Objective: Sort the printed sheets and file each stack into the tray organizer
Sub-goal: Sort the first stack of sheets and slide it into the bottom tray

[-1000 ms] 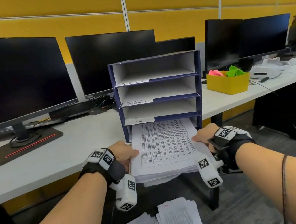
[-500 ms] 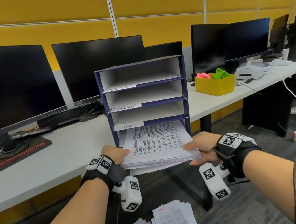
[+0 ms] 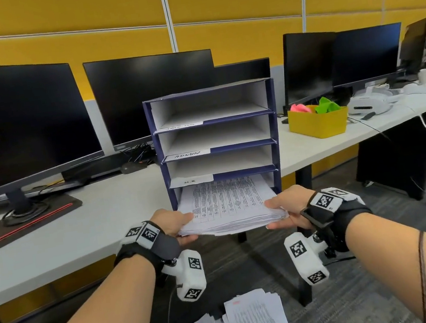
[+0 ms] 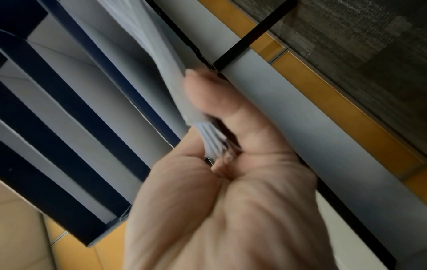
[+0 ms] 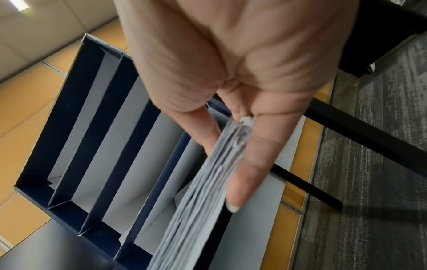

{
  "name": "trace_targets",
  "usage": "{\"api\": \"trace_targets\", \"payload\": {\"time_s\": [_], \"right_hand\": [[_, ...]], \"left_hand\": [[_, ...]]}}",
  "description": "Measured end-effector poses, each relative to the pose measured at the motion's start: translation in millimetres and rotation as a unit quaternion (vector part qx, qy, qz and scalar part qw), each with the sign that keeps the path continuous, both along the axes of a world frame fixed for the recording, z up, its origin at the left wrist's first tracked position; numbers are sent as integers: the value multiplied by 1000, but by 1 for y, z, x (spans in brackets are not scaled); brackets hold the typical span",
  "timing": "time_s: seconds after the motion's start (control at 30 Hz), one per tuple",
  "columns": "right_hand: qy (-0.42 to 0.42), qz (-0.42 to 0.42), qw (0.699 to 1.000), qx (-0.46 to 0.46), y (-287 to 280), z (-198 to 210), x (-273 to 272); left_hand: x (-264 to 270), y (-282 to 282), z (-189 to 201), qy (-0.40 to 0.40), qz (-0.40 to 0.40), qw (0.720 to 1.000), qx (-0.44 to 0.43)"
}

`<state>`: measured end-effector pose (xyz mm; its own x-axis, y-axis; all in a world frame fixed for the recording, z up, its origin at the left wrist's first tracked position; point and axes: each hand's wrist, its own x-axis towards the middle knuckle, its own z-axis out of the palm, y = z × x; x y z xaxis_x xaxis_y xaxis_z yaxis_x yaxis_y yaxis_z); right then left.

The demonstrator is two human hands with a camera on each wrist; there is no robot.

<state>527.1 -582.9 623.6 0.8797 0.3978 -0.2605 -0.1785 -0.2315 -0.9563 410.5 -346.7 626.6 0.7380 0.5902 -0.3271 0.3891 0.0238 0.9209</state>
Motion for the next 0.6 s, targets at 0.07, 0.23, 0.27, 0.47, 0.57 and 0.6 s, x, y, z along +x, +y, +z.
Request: {"api": "trace_targets", "payload": {"time_s": [0.07,0.23,0.27,0.47,0.57,0.6], "right_hand": [[3,-2,1000,-2,0,1,0],[81,-19,996,15,-3,7,-4],[87,-20,996,16,-3,7,-4],[76,-31,996,-37,0,8,-3],[77,-27,995,-50,1,5,0],[76,-22,995,-53,1,5,1]], "left_hand": [[3,0,-2,-13,4,1000,17],[3,3,-4,-38,12,999,35],[2,3,-4,-31,6,999,37],[7,19,-6,5,11,996,92],[19,35,-18,21,19,994,105],[17,31,-14,22,21,994,109]]}}
